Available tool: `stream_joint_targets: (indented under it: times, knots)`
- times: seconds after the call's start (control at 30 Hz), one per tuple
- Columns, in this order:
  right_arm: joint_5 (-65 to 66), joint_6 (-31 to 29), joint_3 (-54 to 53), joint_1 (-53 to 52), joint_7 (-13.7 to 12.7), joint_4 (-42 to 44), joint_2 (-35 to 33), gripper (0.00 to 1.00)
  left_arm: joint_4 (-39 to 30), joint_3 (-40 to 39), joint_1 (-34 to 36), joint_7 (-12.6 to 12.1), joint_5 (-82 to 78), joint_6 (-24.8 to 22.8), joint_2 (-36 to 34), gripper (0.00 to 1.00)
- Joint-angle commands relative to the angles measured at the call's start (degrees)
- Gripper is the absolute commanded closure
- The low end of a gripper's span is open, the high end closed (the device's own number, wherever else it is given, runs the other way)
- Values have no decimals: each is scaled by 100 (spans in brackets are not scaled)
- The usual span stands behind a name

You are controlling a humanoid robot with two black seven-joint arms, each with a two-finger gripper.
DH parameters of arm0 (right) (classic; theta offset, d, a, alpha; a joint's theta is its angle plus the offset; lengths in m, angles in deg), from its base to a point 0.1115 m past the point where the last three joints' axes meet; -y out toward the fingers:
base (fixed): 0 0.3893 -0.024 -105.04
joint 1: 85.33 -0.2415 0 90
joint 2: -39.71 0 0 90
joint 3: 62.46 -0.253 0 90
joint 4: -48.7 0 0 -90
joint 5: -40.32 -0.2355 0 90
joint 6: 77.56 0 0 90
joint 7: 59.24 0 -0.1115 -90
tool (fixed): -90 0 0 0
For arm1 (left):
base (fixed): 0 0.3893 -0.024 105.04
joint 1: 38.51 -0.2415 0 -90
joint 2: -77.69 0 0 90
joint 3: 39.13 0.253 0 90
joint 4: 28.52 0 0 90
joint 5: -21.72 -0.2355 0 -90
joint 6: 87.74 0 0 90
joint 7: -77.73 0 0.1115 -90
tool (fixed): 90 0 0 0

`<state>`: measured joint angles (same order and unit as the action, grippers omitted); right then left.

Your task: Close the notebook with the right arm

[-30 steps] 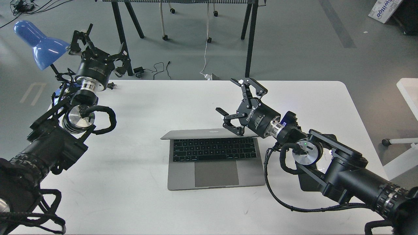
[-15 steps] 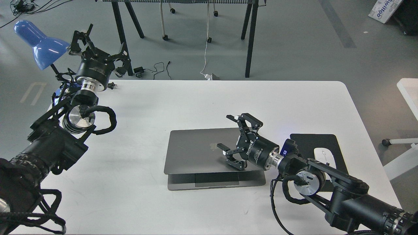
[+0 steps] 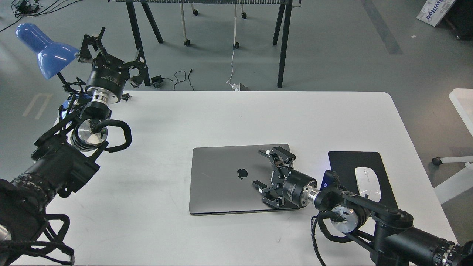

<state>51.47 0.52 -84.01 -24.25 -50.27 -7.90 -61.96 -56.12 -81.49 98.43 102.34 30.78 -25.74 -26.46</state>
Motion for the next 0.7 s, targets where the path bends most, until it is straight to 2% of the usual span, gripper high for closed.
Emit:
stream_joint_targets:
  times: [0.0,0.17,0.33,0.67]
  knots:
    - [-8,76,-33,-35,-10,132,85,0,0,0,0,0,0,0,0,0]
    - [-8,102,-16,-61,-18,141,85,0,0,0,0,0,0,0,0,0]
    - [1,181,2,-70,-220,150,85,0,0,0,0,0,0,0,0,0]
    - [-8,313,-85,-176,-309,150,77,0,0,-17,0,0,0,0,0,0]
